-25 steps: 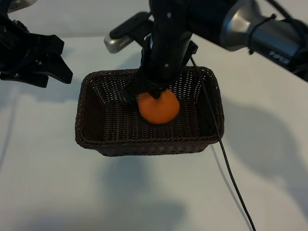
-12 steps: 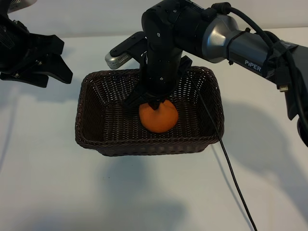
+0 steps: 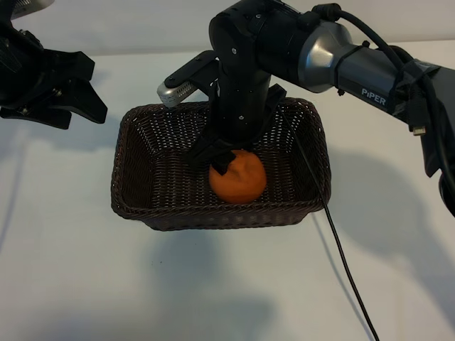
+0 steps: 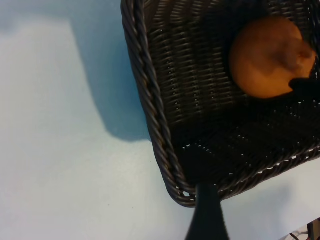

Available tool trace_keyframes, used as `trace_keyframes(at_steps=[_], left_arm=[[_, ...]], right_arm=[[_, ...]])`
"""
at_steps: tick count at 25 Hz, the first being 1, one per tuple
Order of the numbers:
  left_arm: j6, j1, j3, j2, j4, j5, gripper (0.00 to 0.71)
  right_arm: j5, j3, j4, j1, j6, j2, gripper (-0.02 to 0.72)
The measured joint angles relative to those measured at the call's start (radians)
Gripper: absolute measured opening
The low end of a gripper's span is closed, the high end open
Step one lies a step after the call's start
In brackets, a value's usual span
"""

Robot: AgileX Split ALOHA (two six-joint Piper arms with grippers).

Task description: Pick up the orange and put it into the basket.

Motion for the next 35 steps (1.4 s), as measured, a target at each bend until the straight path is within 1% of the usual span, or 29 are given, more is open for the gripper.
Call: trace_keyframes(at_steps=[3,9,10,14,17,19,23,27,32,35], left_arm=[[-0.001,0.000,0.000,0.000,0.000,0.000,0.566],[-0.001,0.000,0.000,0.000,0.000,0.000,0.566],[-0.001,0.000,0.000,0.000,0.000,0.000,0.566],[-0.001,0.000,0.000,0.000,0.000,0.000,0.566],[-0.002,0.000,0.000,0.000,0.000,0.000,0.566],[-0.002,0.000,0.000,0.000,0.000,0.000,0.565],[-0.002,0.000,0.000,0.000,0.000,0.000,0.565],[-0.002,0.000,0.000,0.000,0.000,0.000,0.566],[-0.002,0.000,0.000,0.000,0.000,0.000,0.566],[-0.002,0.000,0.000,0.000,0.000,0.000,0.566]], right_arm=[[0.041,-0.041,-0.001,0.000,0.000,-0.013,0.563],[0.049,-0.085,0.001,0.000,0.027,-0.115,0.526],[0.051,-0.085,0.007,0.000,0.038,-0.129,0.518],[0.052,-0.080,0.043,0.000,0.042,-0.180,0.480],[0.050,-0.037,0.066,0.000,0.039,-0.226,0.457],[0.050,0.009,0.069,0.000,0.038,-0.253,0.442],[0.051,0.087,0.069,0.000,0.038,-0.304,0.423],[0.053,0.103,0.067,0.000,0.038,-0.340,0.419],[0.053,0.103,0.048,0.000,0.037,-0.346,0.419],[0.053,0.103,0.015,0.000,0.038,-0.346,0.419]])
